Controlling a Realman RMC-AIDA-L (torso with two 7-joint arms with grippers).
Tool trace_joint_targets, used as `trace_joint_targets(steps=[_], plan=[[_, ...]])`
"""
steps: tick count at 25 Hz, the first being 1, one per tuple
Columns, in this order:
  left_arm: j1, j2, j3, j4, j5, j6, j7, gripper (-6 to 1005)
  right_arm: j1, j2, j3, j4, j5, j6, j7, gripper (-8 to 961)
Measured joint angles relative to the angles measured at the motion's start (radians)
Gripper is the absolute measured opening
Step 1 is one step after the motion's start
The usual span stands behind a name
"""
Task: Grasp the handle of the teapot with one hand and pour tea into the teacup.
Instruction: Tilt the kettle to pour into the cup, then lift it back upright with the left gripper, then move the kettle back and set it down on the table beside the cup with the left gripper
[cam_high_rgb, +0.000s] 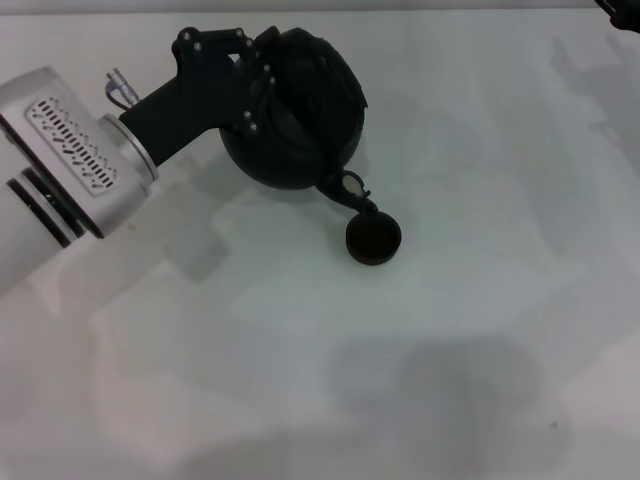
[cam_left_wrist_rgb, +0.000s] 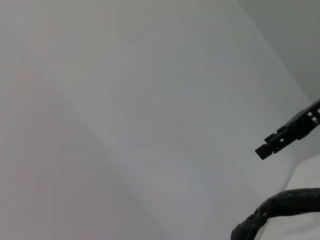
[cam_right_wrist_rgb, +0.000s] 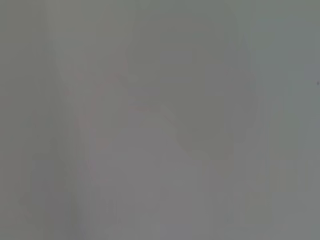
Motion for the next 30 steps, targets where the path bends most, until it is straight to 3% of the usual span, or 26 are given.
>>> trace_joint_targets(steps=[9,14,22,30], plan=[[0.026,0.0,-0.006,0.037,-0.063,0.006,-0.038,90,-0.001,0.0,0.0,-0.001,0.0,0.0,0.0,855],[0.103,-0.003,-0.071,0.141,-0.199,0.008,-0.038,90,-0.005,0.0,0.0,-0.001,0.0,0.002,0.0,855],[0.197,-0.004,-0.133,0.237,-0.21,0.022,-0.108,91,-0.003,-0.002,0.0,-0.001,0.0,0.002,0.0,856],[0.3,-0.01,-0.161,0.339,-0.317,0.015,-0.13,91,0.0,-0.003,0.022,-0.023,0.0,-0.012,-0.004,856]])
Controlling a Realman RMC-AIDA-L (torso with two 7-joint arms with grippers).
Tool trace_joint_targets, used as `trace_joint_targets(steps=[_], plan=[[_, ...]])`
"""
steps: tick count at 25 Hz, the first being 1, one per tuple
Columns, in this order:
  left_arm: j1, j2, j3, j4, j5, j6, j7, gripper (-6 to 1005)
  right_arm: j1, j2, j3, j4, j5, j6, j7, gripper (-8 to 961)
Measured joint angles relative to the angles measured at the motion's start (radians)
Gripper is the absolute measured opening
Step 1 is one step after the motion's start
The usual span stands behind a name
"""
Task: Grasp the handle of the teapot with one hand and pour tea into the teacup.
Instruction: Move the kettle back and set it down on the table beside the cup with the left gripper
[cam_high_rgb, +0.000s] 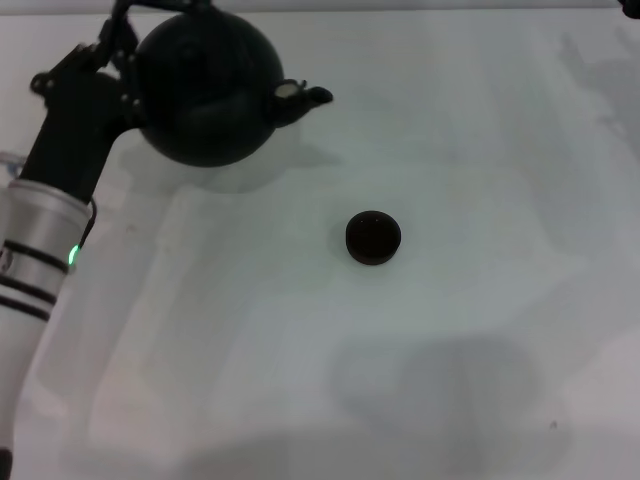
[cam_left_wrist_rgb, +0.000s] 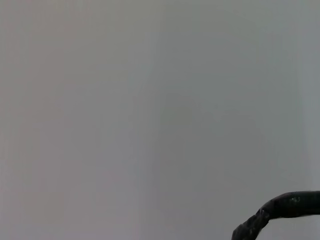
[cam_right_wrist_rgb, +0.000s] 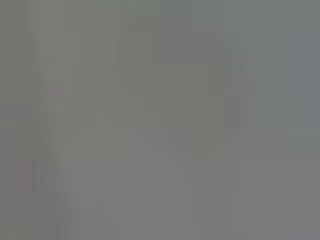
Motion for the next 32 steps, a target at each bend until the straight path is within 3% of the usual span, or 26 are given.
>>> trace_joint_targets(steps=[6,21,32], plan=[[0.065,-0.002,0.013,0.02,-0.075,-0.011,-0.021,90,0.001,-0.002,0.004,-0.011,0.0,-0.005,0.0,856],[0.184,-0.003,0.037,0.051,-0.078,-0.007,-0.092,92,0.012,0.001,0.004,-0.027,0.0,-0.021,0.003,856],[0.185,0.002,0.037,0.036,-0.083,-0.036,-0.091,108,0.014,0.002,0.004,-0.027,0.0,-0.031,0.003,856]])
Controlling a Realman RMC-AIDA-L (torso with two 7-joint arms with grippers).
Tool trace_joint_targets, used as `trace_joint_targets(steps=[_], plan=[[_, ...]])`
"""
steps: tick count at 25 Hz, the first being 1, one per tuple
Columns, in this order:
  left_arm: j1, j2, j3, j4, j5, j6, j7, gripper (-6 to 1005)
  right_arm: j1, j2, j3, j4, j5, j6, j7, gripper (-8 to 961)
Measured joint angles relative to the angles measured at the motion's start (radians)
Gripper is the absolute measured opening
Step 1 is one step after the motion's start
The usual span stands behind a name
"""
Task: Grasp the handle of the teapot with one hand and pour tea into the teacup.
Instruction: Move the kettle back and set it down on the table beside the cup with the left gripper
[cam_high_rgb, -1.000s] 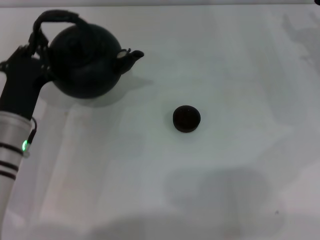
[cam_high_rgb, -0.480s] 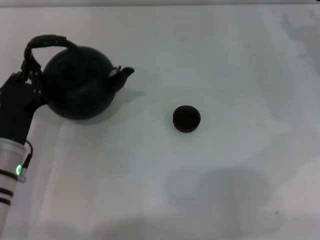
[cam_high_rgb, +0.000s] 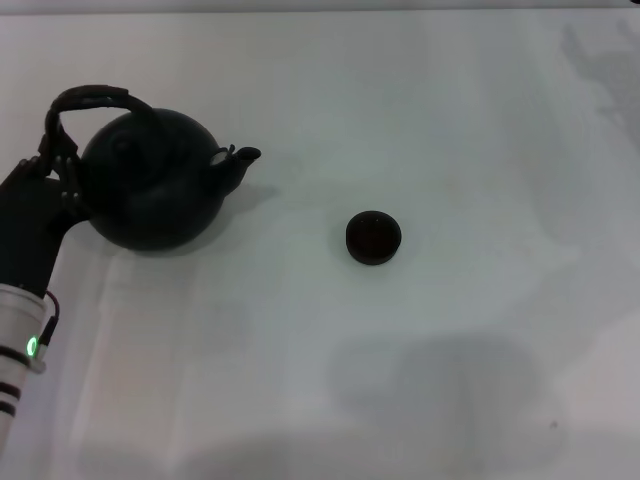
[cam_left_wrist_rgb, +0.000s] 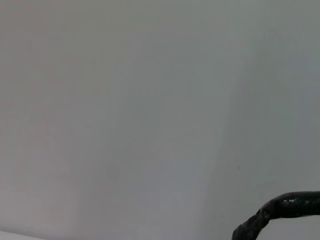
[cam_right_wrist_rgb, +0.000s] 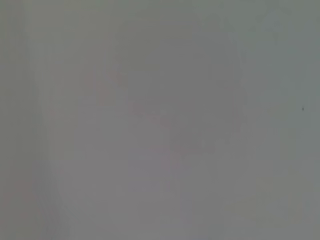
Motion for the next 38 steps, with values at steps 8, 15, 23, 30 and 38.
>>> trace_joint_targets(steps=[8,15,23,30,38], plan=[[-0.021,0.002,0.0,-0.023,0.004,-0.031,-0.008,120,0.0,0.0,0.0,0.0,0.0,0.0,0.0,856],[-0.022,0.002,0.018,-0.023,0.009,-0.028,-0.008,220,0.0,0.0,0.0,0.0,0.0,0.005,0.001,856],[-0.022,0.002,0.024,-0.025,0.008,-0.021,-0.048,318,-0.002,0.0,0.0,0.0,0.0,0.006,0.001,856],[-0.015,0.004,0.025,-0.044,0.008,-0.012,-0.149,477,-0.007,0.0,0.0,0.0,0.0,0.007,0.001,856],[0.01,0.004,0.028,-0.115,0.008,0.065,-0.226,782,-0.013,0.0,0.0,0.002,0.0,0.007,0.001,856]])
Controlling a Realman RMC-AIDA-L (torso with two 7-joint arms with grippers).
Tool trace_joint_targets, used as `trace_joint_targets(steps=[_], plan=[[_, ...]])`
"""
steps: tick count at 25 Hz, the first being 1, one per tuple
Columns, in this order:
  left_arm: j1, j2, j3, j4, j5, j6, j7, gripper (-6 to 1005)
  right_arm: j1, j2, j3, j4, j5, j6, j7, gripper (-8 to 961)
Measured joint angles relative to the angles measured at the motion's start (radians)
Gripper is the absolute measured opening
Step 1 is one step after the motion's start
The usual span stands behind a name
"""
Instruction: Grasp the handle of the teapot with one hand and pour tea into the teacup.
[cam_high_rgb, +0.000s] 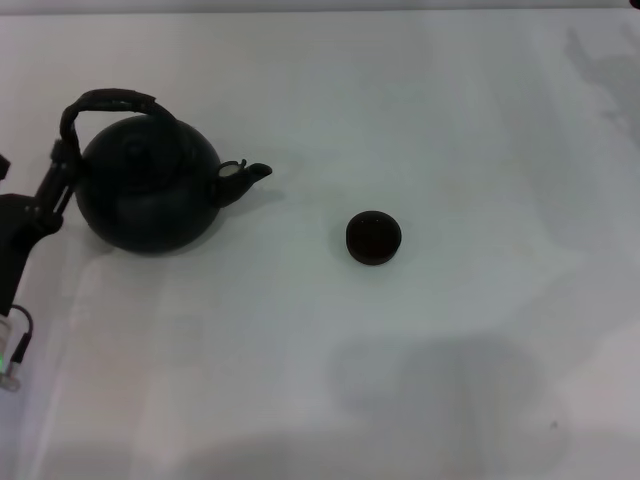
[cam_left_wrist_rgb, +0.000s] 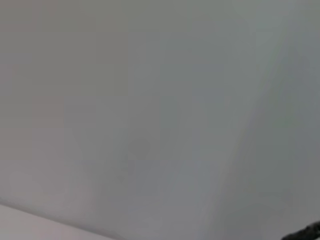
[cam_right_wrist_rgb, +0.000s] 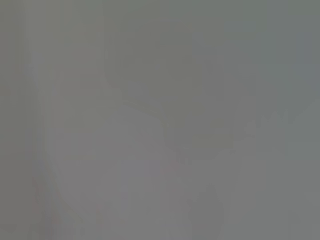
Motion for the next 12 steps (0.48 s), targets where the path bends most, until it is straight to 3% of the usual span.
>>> trace_joint_targets(steps=[2,12], plan=[[0.004,0.001,-0.005,-0.003,-0.003,0.009,-0.001,838,-0.005,0.0,0.0,0.0,0.0,0.0,0.0,856],[-0.016,0.007,-0.01,-0.06,-0.025,0.089,-0.017,877,-0.034,0.003,0.001,0.007,0.002,0.013,0.0,856]])
